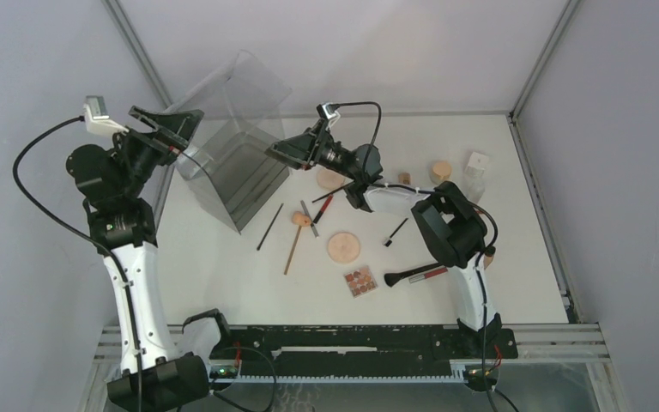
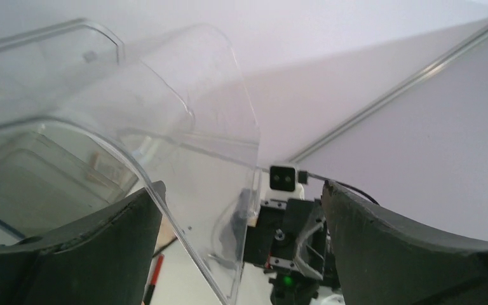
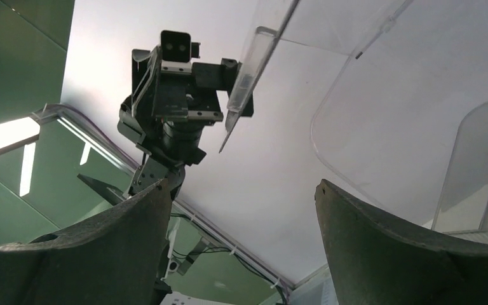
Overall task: Organize the makeup
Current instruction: Open the storage box at the center of the board.
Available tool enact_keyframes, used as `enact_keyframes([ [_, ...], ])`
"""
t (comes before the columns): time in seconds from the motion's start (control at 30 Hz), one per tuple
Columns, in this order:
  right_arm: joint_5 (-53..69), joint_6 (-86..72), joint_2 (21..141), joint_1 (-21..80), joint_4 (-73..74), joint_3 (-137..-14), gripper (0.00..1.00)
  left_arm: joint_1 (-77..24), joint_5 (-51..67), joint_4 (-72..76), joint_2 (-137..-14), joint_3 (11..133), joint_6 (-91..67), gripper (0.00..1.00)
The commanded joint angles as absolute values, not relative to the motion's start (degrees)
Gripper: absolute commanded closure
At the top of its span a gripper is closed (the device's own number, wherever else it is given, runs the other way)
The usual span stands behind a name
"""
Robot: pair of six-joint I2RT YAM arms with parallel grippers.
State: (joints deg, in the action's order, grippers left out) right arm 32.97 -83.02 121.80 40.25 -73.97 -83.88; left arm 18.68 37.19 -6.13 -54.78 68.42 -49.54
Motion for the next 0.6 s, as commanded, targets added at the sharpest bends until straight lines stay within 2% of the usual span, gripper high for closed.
enact_keyframes([
  [0.0, 34.5, -79.9, 115.6, 40.0, -74.8, -81.8, 0.1, 21.5, 34.2, 0.4, -54.8, 73.0, -48.0, 0.03],
  [0.57, 36.5, -78.0, 112.8, 39.4, -72.8, -78.4, 0.1, 25.3, 28.9, 9.2, -61.8, 77.6, -52.6, 0.03],
])
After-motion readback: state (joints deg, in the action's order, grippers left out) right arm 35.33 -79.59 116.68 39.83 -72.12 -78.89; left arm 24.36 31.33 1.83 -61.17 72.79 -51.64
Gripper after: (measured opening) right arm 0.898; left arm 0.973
